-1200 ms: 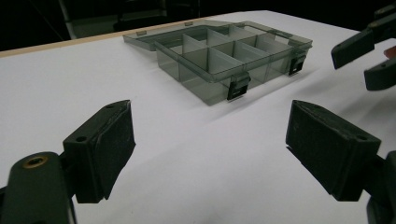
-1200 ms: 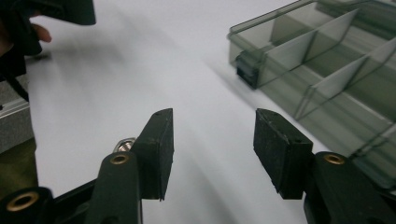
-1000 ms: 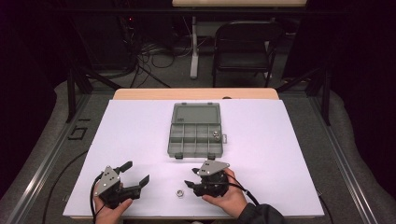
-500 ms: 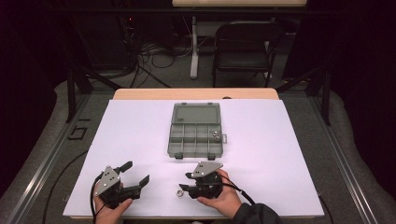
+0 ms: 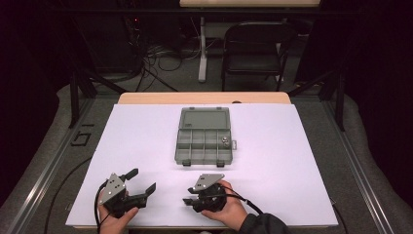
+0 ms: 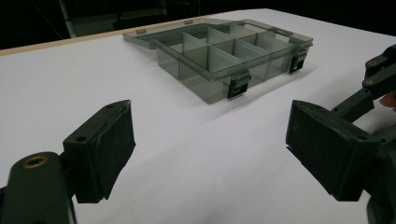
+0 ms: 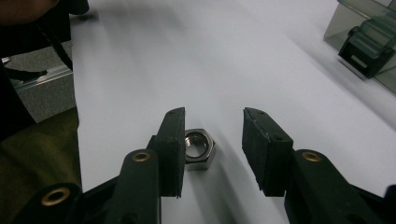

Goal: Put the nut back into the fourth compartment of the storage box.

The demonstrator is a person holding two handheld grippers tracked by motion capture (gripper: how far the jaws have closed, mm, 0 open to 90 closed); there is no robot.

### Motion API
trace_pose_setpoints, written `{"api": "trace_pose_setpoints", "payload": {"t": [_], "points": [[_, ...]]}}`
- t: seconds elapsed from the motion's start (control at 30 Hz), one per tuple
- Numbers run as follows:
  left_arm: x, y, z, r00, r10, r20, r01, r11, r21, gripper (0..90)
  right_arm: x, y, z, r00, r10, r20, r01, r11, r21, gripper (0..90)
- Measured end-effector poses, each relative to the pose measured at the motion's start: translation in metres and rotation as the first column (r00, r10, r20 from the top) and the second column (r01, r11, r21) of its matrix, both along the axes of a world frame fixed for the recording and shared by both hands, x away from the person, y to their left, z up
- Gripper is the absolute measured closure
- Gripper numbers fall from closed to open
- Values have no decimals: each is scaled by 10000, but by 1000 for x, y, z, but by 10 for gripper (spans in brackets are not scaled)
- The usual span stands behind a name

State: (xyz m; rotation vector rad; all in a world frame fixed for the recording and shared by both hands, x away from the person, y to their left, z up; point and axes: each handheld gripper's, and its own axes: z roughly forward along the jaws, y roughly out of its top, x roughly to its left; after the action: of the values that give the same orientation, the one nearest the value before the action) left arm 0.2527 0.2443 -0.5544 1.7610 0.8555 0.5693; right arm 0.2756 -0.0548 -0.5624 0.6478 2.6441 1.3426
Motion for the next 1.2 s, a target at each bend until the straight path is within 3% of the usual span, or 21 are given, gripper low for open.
{"api": "trace_pose_setpoints", "payload": {"t": [0.3,0.57,1.2], "points": [[0,0,0,10000,2,-7,-3,10000,-21,154,-3,4,0,9992,387,-45,-387,9992,-89,623],[0,0,0,10000,14,10,-14,10000,-26,154,-2,7,-3,9994,352,-72,-354,9991,-217,672],[0,0,0,10000,0,2,0,10000,6,154,-1,8,-5,9987,490,170,-483,9980,-408,682]]}}
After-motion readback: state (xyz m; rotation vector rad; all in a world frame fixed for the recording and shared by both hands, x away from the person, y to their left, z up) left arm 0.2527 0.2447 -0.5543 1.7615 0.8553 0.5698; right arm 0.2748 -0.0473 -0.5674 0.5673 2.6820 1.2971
